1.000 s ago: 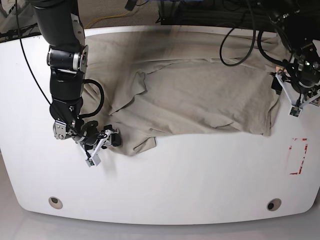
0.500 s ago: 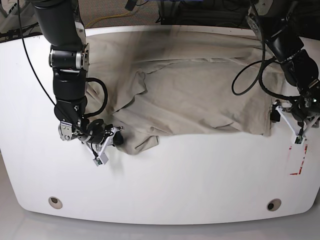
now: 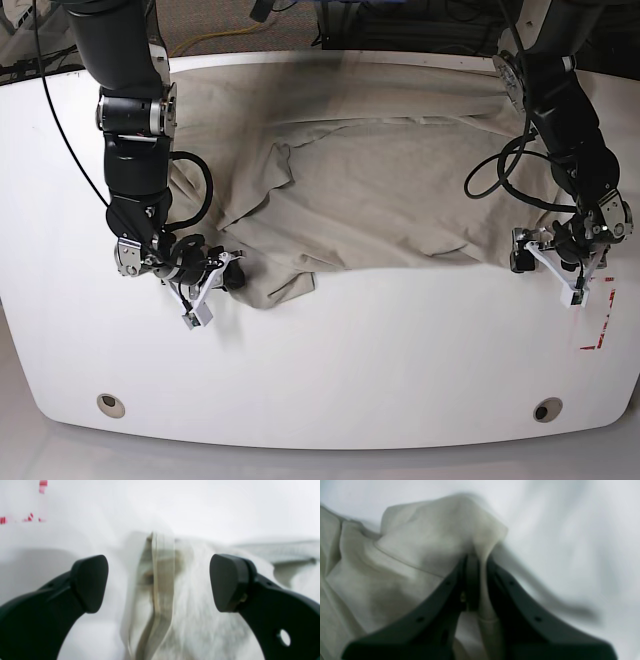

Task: Fold the T-shirt properly
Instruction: 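Move both grippers to the hem corners and grasp them, then lift the hem with both grippers and fold it over toward the collar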

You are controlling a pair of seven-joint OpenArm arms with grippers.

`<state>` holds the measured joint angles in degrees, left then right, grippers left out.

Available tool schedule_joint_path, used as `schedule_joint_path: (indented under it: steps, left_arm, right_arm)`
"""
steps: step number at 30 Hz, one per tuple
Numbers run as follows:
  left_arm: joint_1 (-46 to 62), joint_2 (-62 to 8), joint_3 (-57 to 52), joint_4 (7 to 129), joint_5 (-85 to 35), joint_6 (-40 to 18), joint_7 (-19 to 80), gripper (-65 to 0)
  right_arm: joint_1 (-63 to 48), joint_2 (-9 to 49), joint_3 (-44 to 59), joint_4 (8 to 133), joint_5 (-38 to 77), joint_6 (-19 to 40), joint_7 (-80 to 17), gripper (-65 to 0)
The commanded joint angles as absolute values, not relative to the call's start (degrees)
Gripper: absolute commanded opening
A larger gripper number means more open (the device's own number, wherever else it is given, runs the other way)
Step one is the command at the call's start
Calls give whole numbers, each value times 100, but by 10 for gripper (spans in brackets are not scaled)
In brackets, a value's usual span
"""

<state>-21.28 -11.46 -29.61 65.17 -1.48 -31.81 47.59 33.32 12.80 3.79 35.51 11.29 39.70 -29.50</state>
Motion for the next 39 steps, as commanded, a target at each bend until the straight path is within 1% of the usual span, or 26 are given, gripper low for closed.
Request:
schedule_joint_path:
  steps: [1, 5, 8, 10, 11, 12, 14, 17, 18, 20, 25, 28, 34, 39]
  left_arm:
    - [-2290, -1262, -2738, 6448, -215, -2932, 4488, -72]
    - [-2308, -1385, -2501, 6079, -224, -2809, 4418, -158]
    - [-2308, -1385, -2492, 6018, -224, -2809, 4418, -185]
    - [-2290, -1385, -2492, 6018, -224, -2809, 4418, -219]
    - [-2290, -1385, -2492, 6018, -224, -2809, 4418, -251]
    - [-2290, -1385, -2492, 6018, -215, -2782, 4418, -297]
    - [-2281, -1385, -2492, 6009, -215, -2774, 4418, -417]
    - [-2281, -1385, -2492, 6009, -215, -2774, 4418, -536]
    - [-2281, -1385, -2492, 6009, -215, -2774, 4418, -565]
    - [-2264, -1385, -2492, 6009, -207, -2774, 4418, -597]
    - [-2255, -1385, -2492, 6035, -215, -2800, 4453, -650]
    - [-2246, -1385, -2501, 6176, -215, -2809, 4453, -650]
    - [-2053, -1385, -2501, 7125, -215, -2809, 4848, -650]
    - [-1798, -1367, -2501, 7793, -215, -2818, 4866, -650]
  right_arm:
    - [3433, 1402, 391, 3618, 1103, 4000, -2967, -614]
    - [3415, 1429, 391, 3618, 1103, 4000, -2967, -614]
    - [3415, 1437, 391, 3618, 1103, 4000, -2967, -614]
    - [3415, 1437, 391, 3618, 1103, 4000, -2967, -614]
    - [3415, 1437, 391, 3618, 1103, 4000, -2967, -614]
    - [3424, 1437, 391, 3618, 1103, 4000, -2967, -614]
    - [3424, 1437, 391, 3626, 1103, 4000, -2958, -614]
    - [3407, 1437, 391, 3829, 1103, 4000, -2958, -615]
    - [3380, 1437, 400, 3952, 1103, 4000, -2976, -615]
    - [3266, 1437, 400, 4180, 1103, 4000, -2993, -615]
    - [3213, 1420, 391, 4409, 1095, 4000, -3116, -615]
    - [3213, 1429, 391, 4418, 1103, 4000, -3204, -615]
    - [3213, 1437, 391, 4418, 1103, 4000, -3204, -615]
    - [3213, 1437, 391, 4418, 1103, 4000, -3204, -615]
